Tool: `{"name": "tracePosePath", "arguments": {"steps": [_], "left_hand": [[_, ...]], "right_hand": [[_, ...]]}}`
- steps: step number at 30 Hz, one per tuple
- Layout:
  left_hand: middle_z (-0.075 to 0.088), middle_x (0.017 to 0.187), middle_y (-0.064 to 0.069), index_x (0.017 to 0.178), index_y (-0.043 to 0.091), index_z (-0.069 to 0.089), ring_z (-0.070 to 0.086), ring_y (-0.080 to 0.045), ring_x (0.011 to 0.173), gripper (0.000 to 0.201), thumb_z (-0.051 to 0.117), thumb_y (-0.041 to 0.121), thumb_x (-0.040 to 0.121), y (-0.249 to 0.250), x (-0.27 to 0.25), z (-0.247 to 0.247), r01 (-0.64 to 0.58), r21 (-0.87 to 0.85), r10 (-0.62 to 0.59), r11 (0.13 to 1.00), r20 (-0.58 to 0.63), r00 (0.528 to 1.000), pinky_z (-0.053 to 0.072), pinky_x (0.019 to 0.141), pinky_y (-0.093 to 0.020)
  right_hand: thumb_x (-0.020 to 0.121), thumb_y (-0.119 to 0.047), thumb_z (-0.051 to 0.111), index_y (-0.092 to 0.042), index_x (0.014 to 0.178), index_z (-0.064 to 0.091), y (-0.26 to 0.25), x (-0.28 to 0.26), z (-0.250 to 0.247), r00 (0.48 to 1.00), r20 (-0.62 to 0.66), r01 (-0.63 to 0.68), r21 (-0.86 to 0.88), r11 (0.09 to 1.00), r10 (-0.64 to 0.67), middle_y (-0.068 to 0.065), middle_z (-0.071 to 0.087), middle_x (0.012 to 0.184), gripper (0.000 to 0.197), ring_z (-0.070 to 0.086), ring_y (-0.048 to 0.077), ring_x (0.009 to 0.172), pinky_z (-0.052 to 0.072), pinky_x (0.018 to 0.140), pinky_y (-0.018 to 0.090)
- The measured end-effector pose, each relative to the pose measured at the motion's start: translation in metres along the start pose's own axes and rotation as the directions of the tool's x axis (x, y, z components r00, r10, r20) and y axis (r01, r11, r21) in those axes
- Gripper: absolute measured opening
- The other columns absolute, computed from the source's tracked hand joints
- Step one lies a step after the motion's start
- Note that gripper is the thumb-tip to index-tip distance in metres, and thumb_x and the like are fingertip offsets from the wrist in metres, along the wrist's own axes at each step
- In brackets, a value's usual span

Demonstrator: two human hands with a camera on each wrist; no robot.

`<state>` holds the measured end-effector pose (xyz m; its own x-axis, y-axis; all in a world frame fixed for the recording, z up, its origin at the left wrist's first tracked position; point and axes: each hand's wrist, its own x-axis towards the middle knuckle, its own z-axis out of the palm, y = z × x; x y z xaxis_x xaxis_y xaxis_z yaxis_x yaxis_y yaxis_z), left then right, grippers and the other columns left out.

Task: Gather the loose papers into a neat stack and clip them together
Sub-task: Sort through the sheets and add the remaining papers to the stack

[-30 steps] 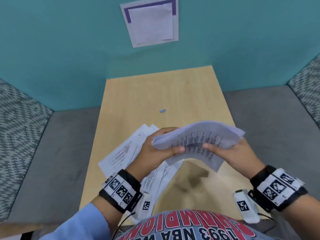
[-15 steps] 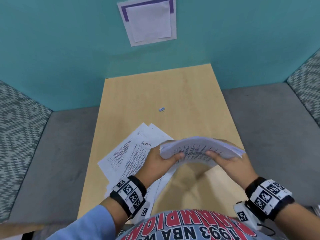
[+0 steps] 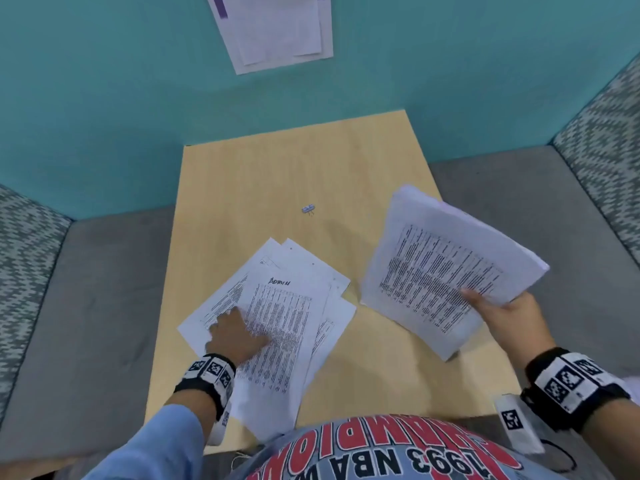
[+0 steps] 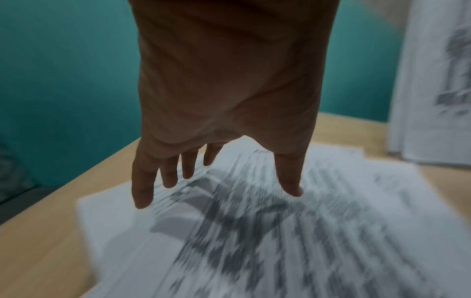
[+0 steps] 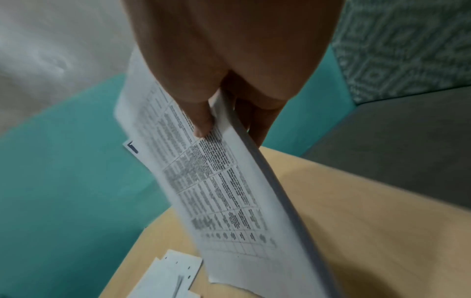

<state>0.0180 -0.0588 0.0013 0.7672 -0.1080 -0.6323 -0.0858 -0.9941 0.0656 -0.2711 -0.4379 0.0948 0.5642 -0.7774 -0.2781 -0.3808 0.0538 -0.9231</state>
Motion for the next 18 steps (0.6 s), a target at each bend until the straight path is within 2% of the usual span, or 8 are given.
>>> {"name": "tracePosePath", "arguments": {"steps": [4, 7, 8, 10, 13, 15, 17, 18], "left_hand": [[0.038, 0.153, -0.020, 0.156, 0.012, 0.029, 0.042, -0.045, 0.142, 0.132, 0.095, 0.066, 0.055, -0.019, 0.008, 0.014, 0.041, 0.017, -0.041, 0.999, -0.007, 0.999, 0.050, 0.109, -0.060], [0.048, 0.152, -0.022, 0.157, 0.008, 0.023, 0.055, -0.042, 0.137, 0.130, 0.100, 0.048, 0.060, -0.017, 0.009, 0.017, 0.033, -0.155, -0.030, 0.987, 0.025, 0.999, 0.053, 0.108, -0.056], [0.054, 0.147, -0.022, 0.157, 0.005, 0.021, 0.062, -0.041, 0.130, 0.123, 0.099, 0.038, 0.067, -0.015, 0.007, 0.016, 0.025, -0.218, -0.015, 0.976, 0.048, 0.999, 0.056, 0.104, -0.052], [0.064, 0.121, -0.016, 0.150, 0.006, 0.030, 0.073, -0.036, 0.100, 0.095, 0.091, 0.021, 0.080, -0.011, 0.005, 0.013, -0.021, -0.278, 0.034, 0.960, 0.041, 0.999, 0.063, 0.085, -0.046], [0.064, 0.097, -0.003, 0.125, 0.018, 0.051, 0.061, -0.019, 0.073, 0.042, 0.077, 0.014, 0.092, -0.006, 0.007, -0.004, -0.152, -0.274, 0.153, 0.950, -0.018, 0.988, 0.057, 0.065, -0.034], [0.058, 0.086, 0.004, 0.108, 0.025, 0.058, 0.060, -0.020, 0.075, 0.024, 0.075, 0.015, 0.094, -0.004, 0.015, -0.023, -0.175, -0.286, 0.168, 0.942, -0.050, 0.985, 0.058, 0.066, -0.034], [0.061, 0.075, -0.001, 0.085, 0.014, 0.066, 0.061, -0.025, 0.072, 0.013, 0.076, 0.018, 0.091, -0.004, 0.029, -0.041, -0.175, -0.269, 0.156, 0.947, -0.090, 0.984, 0.060, 0.070, -0.044], [0.063, 0.071, -0.005, 0.083, 0.006, 0.068, 0.060, -0.025, 0.066, 0.019, 0.077, 0.020, 0.090, -0.005, 0.037, -0.047, -0.162, -0.251, 0.141, 0.954, -0.098, 0.985, 0.059, 0.065, -0.042]], "right_hand": [[0.082, -0.029, 0.086, -0.025, 0.095, 0.080, 0.016, -0.002, -0.012, 0.993, -0.114, -0.036, 0.037, 0.999, 0.040, 0.003, 0.082, 0.107, 0.015, 0.076, 0.026, 0.105, 0.057, 0.096, 0.059], [0.084, -0.024, 0.085, -0.030, 0.095, 0.080, 0.016, -0.001, -0.006, 0.986, -0.166, -0.011, 0.057, 0.998, 0.020, 0.000, 0.081, 0.107, 0.014, 0.075, 0.023, 0.108, 0.056, 0.099, 0.056], [0.084, -0.024, 0.085, -0.032, 0.095, 0.080, 0.016, -0.001, -0.004, 0.986, -0.165, 0.001, 0.056, 0.998, 0.008, 0.000, 0.081, 0.107, 0.015, 0.075, 0.022, 0.107, 0.057, 0.098, 0.054], [0.083, -0.026, 0.085, -0.035, 0.092, 0.080, 0.013, -0.001, 0.003, 0.987, -0.160, 0.017, 0.053, 0.998, -0.008, -0.005, 0.081, 0.102, 0.013, 0.076, 0.017, 0.104, 0.060, 0.094, 0.045], [0.073, -0.041, 0.082, -0.034, 0.089, 0.080, 0.010, 0.000, 0.009, 0.989, -0.143, 0.030, 0.054, 0.998, -0.022, -0.017, 0.080, 0.091, 0.018, 0.075, -0.002, 0.096, 0.062, 0.083, 0.022], [0.074, -0.039, 0.082, -0.031, 0.092, 0.078, 0.012, 0.001, 0.009, 0.989, -0.143, 0.033, 0.053, 0.998, -0.025, -0.015, 0.080, 0.094, 0.020, 0.074, -0.002, 0.095, 0.062, 0.085, 0.025], [0.079, -0.031, 0.083, -0.029, 0.097, 0.078, 0.019, 0.004, 0.010, 0.989, -0.146, 0.039, 0.045, 0.998, -0.032, -0.010, 0.080, 0.101, 0.018, 0.075, 0.005, 0.101, 0.062, 0.089, 0.032], [0.082, -0.027, 0.083, -0.027, 0.101, 0.078, 0.021, 0.005, 0.011, 0.989, -0.143, 0.049, 0.046, 0.998, -0.042, -0.009, 0.080, 0.103, 0.019, 0.075, 0.007, 0.104, 0.061, 0.090, 0.031]]}}
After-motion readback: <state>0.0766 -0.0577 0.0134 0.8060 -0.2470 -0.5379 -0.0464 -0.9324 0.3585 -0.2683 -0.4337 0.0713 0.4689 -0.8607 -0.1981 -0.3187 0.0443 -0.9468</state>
